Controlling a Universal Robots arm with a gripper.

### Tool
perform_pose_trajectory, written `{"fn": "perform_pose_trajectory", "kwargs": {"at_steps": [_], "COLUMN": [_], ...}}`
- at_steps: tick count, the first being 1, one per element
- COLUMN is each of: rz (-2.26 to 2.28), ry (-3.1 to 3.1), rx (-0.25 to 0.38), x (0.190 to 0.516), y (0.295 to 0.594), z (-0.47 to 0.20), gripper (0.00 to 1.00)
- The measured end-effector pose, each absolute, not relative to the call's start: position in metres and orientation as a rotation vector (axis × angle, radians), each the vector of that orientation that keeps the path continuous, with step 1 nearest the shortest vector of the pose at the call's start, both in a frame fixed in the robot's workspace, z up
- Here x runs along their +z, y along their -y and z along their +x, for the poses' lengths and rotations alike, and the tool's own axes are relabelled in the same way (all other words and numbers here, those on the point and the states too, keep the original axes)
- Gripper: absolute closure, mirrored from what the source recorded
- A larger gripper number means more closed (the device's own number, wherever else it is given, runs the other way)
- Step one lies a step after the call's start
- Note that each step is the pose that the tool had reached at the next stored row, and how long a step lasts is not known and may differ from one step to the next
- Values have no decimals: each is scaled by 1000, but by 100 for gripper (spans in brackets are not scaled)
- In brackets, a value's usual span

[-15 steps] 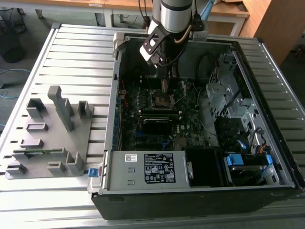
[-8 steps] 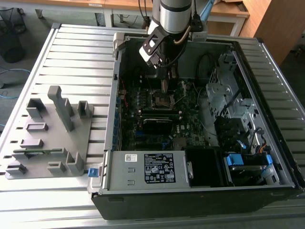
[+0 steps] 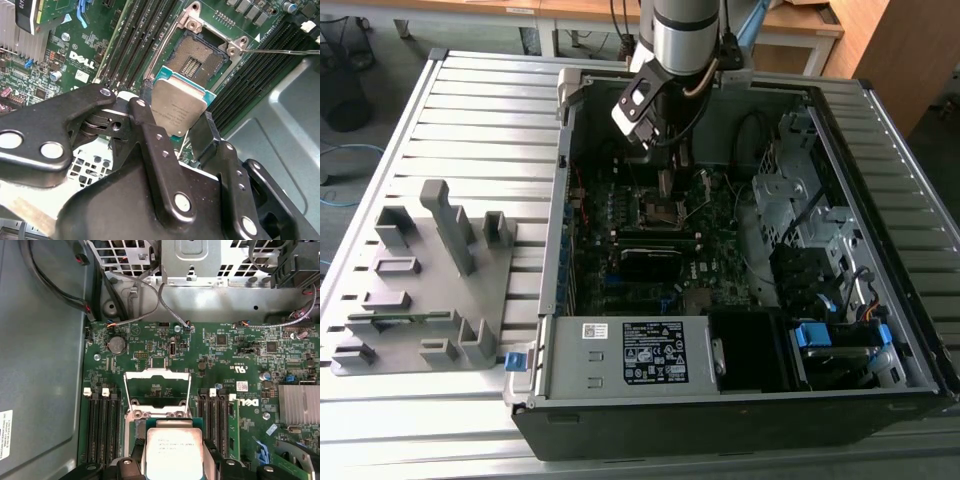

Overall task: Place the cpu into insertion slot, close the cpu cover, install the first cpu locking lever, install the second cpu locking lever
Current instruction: 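Place the cpu into insertion slot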

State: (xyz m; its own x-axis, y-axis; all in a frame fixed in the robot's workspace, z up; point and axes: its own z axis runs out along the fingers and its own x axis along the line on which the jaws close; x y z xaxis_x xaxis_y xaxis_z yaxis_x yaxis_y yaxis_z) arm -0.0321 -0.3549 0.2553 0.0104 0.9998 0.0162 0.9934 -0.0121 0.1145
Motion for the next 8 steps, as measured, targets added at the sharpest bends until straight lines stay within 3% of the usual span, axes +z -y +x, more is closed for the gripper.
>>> {"fn": "perform_pose_trajectory", "kwargs": {"at_steps": [8], "rz": [2182], "ry": [-2157], "rx": [142], "x": [252], "y": [350], "z": [-32], "gripper": [46]}}
